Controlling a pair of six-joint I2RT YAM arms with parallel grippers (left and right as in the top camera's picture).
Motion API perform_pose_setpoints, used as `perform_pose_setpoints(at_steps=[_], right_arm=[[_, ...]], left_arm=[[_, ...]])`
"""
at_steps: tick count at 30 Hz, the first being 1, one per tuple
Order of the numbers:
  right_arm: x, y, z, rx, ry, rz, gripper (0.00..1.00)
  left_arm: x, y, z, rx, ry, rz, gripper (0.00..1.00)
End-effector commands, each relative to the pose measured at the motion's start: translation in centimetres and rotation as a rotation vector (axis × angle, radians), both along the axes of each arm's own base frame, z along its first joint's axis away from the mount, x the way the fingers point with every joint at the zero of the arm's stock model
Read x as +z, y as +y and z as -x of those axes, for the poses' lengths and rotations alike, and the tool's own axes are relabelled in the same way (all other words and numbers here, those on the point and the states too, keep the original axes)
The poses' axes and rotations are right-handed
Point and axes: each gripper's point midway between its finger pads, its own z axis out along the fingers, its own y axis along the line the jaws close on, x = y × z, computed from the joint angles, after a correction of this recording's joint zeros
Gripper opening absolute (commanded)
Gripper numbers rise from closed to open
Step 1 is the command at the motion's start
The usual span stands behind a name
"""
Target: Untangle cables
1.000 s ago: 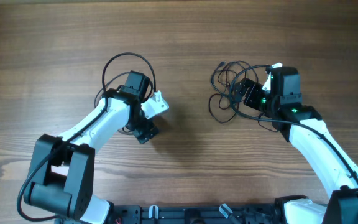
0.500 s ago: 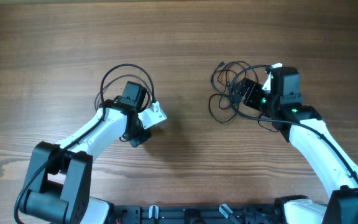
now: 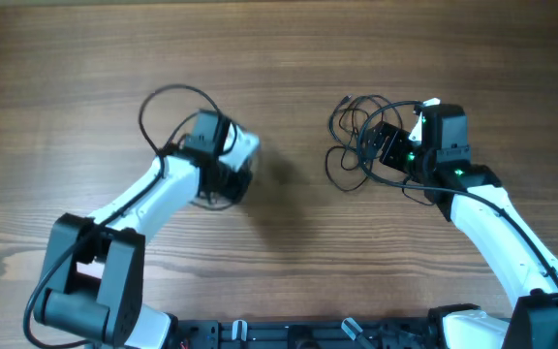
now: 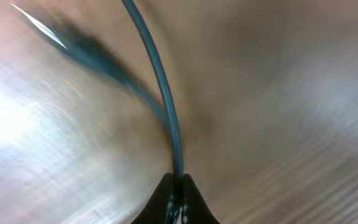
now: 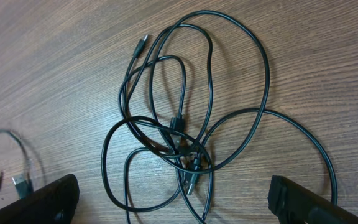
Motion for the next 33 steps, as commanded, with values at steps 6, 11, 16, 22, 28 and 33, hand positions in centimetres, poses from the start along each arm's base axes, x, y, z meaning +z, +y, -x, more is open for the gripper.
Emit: perform_pose_setpoints(at_steps=[6,11,16,22,28,33], right_arm=[[-0.3,0.1,0.0,-0.002,0.008,-0.003,1.00],[-0.3,0.1,0.0,-0.002,0.008,-0.003,1.00],[-0.3,0.1,0.0,-0.001,0.008,-0.003,1.00],[-0.3,0.1,0.0,-0.002,0.008,-0.003,1.00],[-0.3,0.1,0.0,-0.002,0.008,-0.003,1.00],[-0.3,0.1,0.0,-0.002,0.008,-0.003,1.00]], left_arm=[[11.6,6.4,-11.1,0.456,-0.352,-0.026,0.04],[8.5,10.4,-6.0,0.094,-0.200,-0.382,0.04],[7.1,10.8,-1.7,-0.036,-0.031,-0.419,0.04],[4.3,9.7,3.7,0.043,0.190,-0.335,0.09],[-0.6,8.2,7.2,-0.173,0.210,-0.364,0.48],[-1.0,7.3,6.7,-0.200,0.166,-0.361,1.00]])
